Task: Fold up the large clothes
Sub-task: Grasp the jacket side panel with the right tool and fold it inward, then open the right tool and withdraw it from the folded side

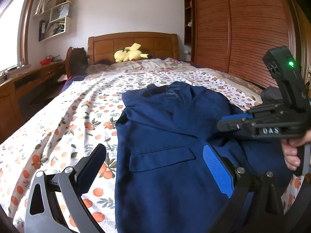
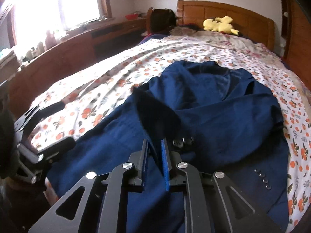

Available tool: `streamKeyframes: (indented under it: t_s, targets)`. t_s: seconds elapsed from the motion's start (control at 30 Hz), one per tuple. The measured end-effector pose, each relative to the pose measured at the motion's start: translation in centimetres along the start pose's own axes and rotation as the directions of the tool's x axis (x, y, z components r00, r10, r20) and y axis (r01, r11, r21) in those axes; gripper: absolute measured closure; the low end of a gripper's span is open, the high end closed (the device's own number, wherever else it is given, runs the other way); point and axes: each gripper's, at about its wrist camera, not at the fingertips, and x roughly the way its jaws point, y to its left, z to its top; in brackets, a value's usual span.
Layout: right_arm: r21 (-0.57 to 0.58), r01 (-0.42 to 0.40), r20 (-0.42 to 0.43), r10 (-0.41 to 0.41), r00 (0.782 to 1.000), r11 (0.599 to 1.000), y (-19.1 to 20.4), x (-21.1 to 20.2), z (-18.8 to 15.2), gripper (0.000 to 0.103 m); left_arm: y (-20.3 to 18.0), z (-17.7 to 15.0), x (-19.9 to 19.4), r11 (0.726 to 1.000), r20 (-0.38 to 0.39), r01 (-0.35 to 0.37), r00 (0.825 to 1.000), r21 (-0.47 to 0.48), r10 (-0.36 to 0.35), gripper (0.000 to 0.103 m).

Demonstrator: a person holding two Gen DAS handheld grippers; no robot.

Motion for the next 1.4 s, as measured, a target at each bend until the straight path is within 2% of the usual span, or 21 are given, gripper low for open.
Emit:
streamKeyframes:
  t_s: [0.03, 0.07, 0.23, 0.5, 0.7, 0.77, 0.9, 1.07, 1.2, 1.37, 1.4]
  targets:
    - [-0.002, 0.0, -0.001, 0.0, 1.0, 1.0, 0.1, -0.1, -0.2, 0.073, -0.1, 0.0, 0.0, 1.0, -0.001, 0.0, 1.0, 0.001, 0.0, 0.003]
    - [-0.003, 0.002, 0.001, -0.002, 1.0, 1.0, 0.1, -0.4, -0.3, 0.065, -0.2, 0.0, 0.1, 1.0, -0.002, 0.0, 1.0, 0.003, 0.0, 0.003]
    - [0.004, 0.044, 0.02, -0.044, 0.999, 0.999, -1.1, -1.8, -1.6, 0.064, -0.7, -0.1, 0.8, 1.0, -0.013, 0.001, 1.0, 0.017, -0.001, 0.003]
    - [0.02, 0.197, 0.014, -0.197, 0.98, 0.98, -5.0, -2.6, -5.0, 0.064, -2.9, -0.6, 2.2, 0.998, -0.049, 0.038, 0.998, 0.055, -0.035, 0.003]
    - [0.038, 0.236, 0.001, -0.237, 0.972, 0.971, -7.3, -3.7, -7.2, 0.062, -4.9, -1.0, 3.1, 0.994, -0.079, 0.067, 0.995, 0.085, -0.06, 0.003]
    - [0.038, 0.263, 0.001, -0.264, 0.965, 0.964, -8.2, -4.7, -8.1, 0.053, -5.6, -1.0, 2.9, 0.992, -0.075, 0.075, 0.995, 0.099, -0.067, 0.003]
    - [0.049, 0.302, -0.008, -0.302, 0.953, 0.952, -9.8, -6.8, -9.8, 0.051, -6.9, -1.2, 2.3, 0.988, -0.073, 0.105, 0.993, 0.111, -0.097, 0.003]
    - [0.095, 0.373, -0.062, -0.369, 0.928, 0.923, -13.6, -9.4, -12.7, 0.048, -8.5, -2.2, 1.7, 0.984, -0.088, 0.121, 0.99, 0.13, -0.11, 0.003]
    - [0.125, 0.391, -0.12, -0.377, 0.918, 0.912, -15.9, -10.4, -15.1, 0.048, -9.1, -3.2, 1.2, 0.984, -0.104, 0.113, 0.99, 0.139, -0.099, 0.003]
    - [0.17, 0.331, -0.138, -0.31, 0.941, 0.928, -16.8, -11.4, -16.9, 0.048, -8.6, -4.4, 0.2, 0.99, -0.129, 0.067, 0.99, 0.122, -0.051, 0.003]
    - [0.163, 0.311, -0.136, -0.291, 0.947, 0.936, -16.6, -11.6, -17.1, 0.051, -8.3, -4.6, 0.0, 0.992, -0.134, 0.056, 0.99, 0.115, -0.041, 0.003]
